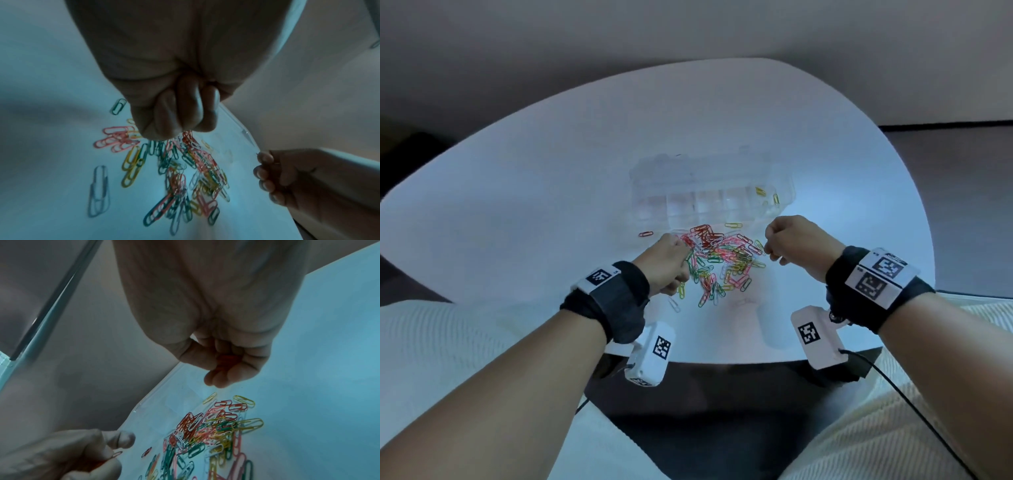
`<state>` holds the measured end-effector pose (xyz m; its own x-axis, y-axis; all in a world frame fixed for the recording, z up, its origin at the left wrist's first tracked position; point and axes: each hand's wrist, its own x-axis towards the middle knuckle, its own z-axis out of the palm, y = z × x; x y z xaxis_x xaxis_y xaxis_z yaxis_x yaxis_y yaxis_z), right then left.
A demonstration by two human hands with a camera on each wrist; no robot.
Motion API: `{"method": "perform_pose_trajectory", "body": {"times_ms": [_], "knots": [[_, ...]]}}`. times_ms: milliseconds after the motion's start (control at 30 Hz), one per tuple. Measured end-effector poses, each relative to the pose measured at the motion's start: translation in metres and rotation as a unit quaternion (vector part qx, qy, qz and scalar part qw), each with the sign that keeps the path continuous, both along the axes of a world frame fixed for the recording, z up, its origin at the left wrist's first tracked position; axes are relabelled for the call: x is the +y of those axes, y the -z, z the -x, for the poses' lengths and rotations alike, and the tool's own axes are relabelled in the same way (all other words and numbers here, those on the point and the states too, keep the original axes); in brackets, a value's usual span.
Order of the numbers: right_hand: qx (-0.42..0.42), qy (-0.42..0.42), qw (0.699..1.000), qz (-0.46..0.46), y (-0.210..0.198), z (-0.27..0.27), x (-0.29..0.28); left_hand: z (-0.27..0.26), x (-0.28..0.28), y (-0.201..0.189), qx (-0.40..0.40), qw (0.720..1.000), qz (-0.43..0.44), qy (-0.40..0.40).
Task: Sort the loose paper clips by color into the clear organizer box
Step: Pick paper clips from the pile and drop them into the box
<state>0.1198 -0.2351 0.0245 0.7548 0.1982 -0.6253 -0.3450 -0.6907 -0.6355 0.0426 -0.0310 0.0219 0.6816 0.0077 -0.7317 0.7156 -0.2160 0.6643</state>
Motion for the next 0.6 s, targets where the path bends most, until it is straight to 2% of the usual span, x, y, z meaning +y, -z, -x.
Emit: {"method": "perform_pose_trajectory", "body": {"times_ms": [133,300,467,600], "knots": [[0.012,0.036,0.997,-0.072,0.001,-0.004,0.0,-0.012,0.003,-0.005,-0.016,1.0,-0.02,-0.012],[0.022,0.048,0.978,-0.202,-0.009,-0.009,-0.002,-0.036,0.005,-0.012,-0.047,0.994,-0.063,0.073],[-0.012,0.048,0.976,-0.21,-0.013,-0.021,0.003,-0.057,0.001,-0.015,-0.089,0.978,-0.143,0.123],[-0.113,0.064,0.977,-0.167,-0.01,-0.039,0.022,-0.073,-0.007,-0.019,-0.144,0.968,-0.179,0.097]]}}
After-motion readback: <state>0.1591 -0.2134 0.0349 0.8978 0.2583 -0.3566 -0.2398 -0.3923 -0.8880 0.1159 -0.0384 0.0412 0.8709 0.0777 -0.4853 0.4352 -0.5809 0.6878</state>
